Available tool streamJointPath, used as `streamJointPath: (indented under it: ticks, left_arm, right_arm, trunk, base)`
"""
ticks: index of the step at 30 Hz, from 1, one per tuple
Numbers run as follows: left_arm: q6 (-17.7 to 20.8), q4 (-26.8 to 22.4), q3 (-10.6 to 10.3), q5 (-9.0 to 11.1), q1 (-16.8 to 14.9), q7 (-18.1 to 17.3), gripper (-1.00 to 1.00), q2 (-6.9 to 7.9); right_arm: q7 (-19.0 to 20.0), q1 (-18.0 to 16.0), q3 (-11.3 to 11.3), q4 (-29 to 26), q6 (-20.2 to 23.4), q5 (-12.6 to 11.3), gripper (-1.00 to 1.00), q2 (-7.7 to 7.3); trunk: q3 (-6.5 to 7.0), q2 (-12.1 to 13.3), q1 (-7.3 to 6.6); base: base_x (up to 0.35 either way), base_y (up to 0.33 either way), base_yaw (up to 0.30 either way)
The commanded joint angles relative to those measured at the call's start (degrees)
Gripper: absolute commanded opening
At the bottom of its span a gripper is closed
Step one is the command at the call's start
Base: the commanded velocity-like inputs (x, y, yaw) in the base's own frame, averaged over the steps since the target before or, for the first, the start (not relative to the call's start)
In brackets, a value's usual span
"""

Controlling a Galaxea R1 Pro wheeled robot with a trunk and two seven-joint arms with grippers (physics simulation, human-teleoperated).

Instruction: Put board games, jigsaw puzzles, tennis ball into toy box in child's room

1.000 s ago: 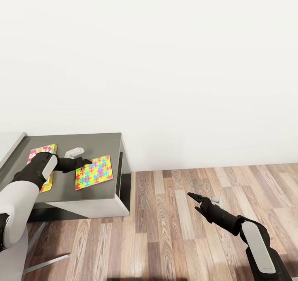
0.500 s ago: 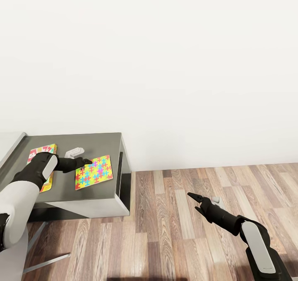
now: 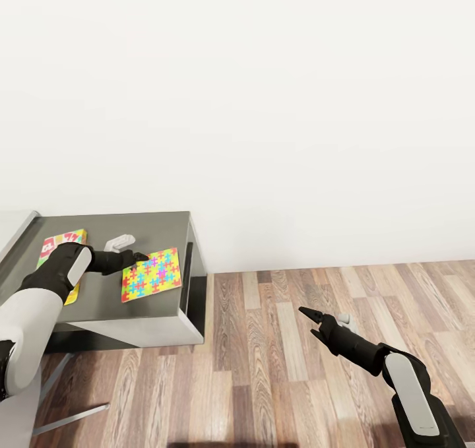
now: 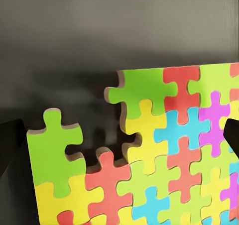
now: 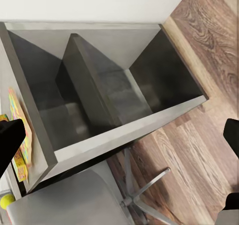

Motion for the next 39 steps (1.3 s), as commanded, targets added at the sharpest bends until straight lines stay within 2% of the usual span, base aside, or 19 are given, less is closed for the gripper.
streamJointPath:
  ticks: [1,39]
  left_arm:
    - [0.38,-0.03,0.25,-0.06,-0.03,-0.20,1.00,-0.02]
    - [0.38,-0.03,0.25,-0.06,-0.03,-0.32,1.00,0.02]
  right_arm:
    - [0.55,-0.04,-0.10,0.00,0.29,0.54,1.00,0.01]
    - [0.57,-0.04,-0.10,0.00,0.29,0.54,1.00,-0.07]
  trunk:
    - [-0.05,-0.05,0.01]
    - [-0.05,-0.05,0.01]
  base:
    - [0.000,-0.034,0.000]
    - [0.000,-0.067,0.000]
